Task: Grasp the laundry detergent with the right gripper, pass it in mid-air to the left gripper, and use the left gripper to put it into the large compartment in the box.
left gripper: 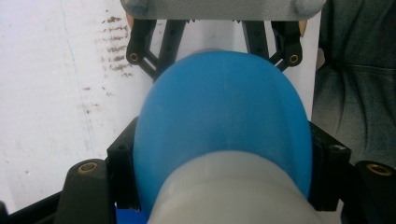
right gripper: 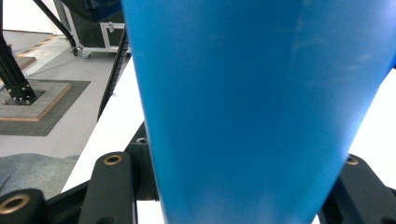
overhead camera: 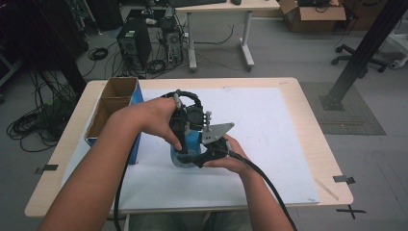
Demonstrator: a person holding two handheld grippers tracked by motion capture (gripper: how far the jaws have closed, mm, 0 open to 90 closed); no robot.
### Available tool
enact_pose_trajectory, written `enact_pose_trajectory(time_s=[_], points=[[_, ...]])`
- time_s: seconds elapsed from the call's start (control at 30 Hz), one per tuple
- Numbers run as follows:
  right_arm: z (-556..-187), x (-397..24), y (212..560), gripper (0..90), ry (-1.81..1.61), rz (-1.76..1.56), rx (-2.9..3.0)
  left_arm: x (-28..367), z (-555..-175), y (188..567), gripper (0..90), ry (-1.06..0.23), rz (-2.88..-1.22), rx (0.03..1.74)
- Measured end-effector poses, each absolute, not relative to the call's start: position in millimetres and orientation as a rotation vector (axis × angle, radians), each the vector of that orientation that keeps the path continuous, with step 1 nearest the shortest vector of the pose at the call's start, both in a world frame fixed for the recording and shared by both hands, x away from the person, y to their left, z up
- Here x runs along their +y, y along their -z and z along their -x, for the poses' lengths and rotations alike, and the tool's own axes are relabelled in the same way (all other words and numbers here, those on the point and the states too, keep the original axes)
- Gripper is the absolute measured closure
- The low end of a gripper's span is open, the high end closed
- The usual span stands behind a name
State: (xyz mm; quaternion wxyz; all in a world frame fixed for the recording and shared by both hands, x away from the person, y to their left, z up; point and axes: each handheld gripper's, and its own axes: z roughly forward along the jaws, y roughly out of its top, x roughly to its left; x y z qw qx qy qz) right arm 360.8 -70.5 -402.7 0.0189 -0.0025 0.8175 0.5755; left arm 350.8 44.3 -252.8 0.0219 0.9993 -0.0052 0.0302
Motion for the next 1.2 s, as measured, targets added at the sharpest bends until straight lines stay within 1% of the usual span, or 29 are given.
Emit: enact_pose_trajectory(time_s=[0.27, 0.37, 0.63, 0.67, 1.2], points=[[-360.4, -69.9, 402.7, 43.9, -1.788, 0.011, 2.537, 44.0, -350.0, 253.3, 34.5, -0.11, -3.103, -0.024], [-359.7, -69.1, 402.8, 44.0, -1.793, 0.008, 2.538, 44.1, -350.0, 252.9, 37.6, -0.123, -3.11, -0.024], [-359.0, -68.6, 400.6, 44.0, -1.801, 0.01, 2.534, 45.4, -351.6, 249.6, 38.6, -0.101, -3.122, 0.002], [-357.1, -68.7, 399.3, 43.9, -1.809, -0.034, 2.561, 45.5, -352.3, 249.5, 38.6, -0.098, -3.125, 0.003], [-355.0, -65.7, 399.7, 42.5, -1.841, -0.013, 2.533, 39.1, -347.7, 246.2, 38.8, -0.105, -3.173, -0.011]])
